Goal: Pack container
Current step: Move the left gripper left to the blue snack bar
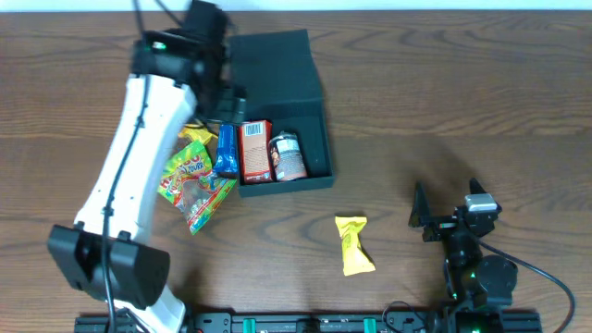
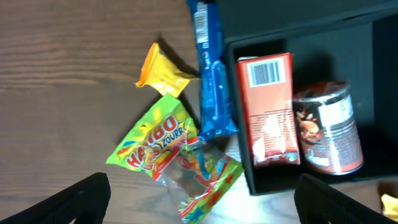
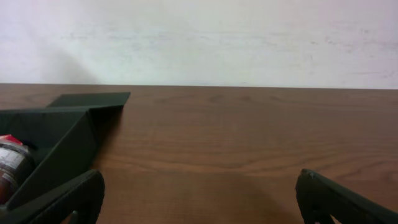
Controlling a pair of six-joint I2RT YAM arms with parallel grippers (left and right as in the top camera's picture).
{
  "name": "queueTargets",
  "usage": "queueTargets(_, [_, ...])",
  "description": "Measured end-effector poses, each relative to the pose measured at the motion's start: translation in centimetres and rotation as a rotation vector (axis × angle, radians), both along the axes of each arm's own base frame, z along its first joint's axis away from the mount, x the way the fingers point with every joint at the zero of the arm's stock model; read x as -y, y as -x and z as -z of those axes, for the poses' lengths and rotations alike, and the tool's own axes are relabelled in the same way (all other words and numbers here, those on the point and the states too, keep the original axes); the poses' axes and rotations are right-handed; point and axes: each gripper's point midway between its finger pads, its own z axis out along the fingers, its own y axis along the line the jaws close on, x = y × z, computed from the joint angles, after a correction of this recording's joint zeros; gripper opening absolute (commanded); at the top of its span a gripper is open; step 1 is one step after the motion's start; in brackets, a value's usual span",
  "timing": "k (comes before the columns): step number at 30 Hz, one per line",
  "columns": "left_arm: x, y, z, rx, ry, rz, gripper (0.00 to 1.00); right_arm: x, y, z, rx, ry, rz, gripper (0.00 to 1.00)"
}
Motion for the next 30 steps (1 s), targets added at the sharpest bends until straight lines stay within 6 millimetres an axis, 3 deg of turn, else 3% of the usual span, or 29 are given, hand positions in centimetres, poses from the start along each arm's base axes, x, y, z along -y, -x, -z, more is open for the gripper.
queueTargets(3, [-1.3,-0.6,0.9,-0.008,0.055,0.030,0.95,0.0,0.0,0.0,0.000,0.000,0.000,0.99])
queueTargets(10, [-0.7,-0.3,9.7,-0.064,0.143,0.093,0.95,0.0,0.0,0.0,0.000,0.000,0.000,0.99])
queueTargets(16, [-0.4,-0.8,13.4,-0.022,0.140,0.105,0.95,0.0,0.0,0.0,0.000,0.000,0.000,0.99])
queueTargets(25, [-1.7,-0.6,14.2,-0.015,0.069,0.064,0.96,0.0,0.0,0.0,0.000,0.000,0.000,0.99])
queueTargets(30, [-0.5,-0.9,14.2,-0.003,0.142,0.078,0.99,0.0,0.0,0.0,0.000,0.000,0.000,0.99])
